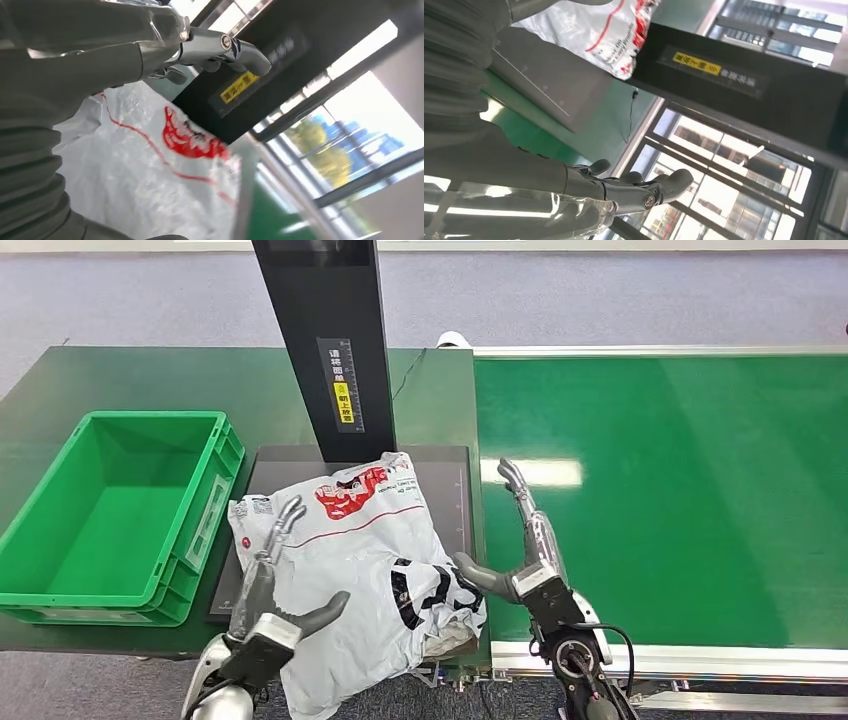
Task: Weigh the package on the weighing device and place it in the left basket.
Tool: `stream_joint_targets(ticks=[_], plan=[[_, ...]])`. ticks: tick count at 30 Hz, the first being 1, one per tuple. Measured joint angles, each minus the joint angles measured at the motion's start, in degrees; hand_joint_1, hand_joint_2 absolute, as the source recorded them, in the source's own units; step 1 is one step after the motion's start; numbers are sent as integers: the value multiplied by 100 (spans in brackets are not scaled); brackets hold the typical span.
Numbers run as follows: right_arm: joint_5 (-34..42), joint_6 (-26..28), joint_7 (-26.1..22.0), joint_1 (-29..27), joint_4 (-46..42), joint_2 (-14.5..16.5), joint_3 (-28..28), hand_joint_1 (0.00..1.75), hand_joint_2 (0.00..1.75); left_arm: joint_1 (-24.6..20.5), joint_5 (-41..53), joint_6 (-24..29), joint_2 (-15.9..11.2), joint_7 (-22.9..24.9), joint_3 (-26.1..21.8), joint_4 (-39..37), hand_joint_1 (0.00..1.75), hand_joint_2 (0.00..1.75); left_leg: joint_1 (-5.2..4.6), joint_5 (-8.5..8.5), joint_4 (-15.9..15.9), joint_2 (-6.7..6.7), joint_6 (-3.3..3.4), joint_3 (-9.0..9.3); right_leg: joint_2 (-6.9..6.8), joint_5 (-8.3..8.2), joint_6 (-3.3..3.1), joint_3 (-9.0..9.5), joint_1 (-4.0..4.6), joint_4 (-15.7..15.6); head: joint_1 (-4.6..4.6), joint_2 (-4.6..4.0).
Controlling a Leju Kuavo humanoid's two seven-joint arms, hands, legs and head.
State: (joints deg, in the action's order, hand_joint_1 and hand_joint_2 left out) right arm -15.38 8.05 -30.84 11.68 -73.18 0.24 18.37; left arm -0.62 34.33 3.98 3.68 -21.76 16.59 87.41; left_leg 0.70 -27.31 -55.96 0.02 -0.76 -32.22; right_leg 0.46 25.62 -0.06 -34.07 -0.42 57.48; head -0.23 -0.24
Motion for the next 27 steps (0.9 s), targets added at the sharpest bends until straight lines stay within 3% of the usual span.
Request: stream_joint_targets(ticks=[4, 10, 27], plan=[[96, 28, -11, -118, -117, 78, -183, 0, 175, -157, 1176, -39, -99, 484, 295, -420, 0, 175, 0, 0, 0, 0, 0, 0, 0, 0, 0, 0, 0, 0, 0, 0], [273, 27, -46, -316, -256, 199, -380, 0, 175, -391, 1544, -444, -177, 1006, 394, -1060, 0, 175, 0, 0, 0, 1, 0, -2, 1, 0, 0, -1, 0, 0, -1, 0], [343, -23, -39, -415, -382, 273, -529, 0, 175, -580, 1594, -522, -226, 1097, 425, -1515, 0, 175, 0, 0, 0, 0, 0, 1, 0, 0, 0, 3, 0, 0, -1, 0]])
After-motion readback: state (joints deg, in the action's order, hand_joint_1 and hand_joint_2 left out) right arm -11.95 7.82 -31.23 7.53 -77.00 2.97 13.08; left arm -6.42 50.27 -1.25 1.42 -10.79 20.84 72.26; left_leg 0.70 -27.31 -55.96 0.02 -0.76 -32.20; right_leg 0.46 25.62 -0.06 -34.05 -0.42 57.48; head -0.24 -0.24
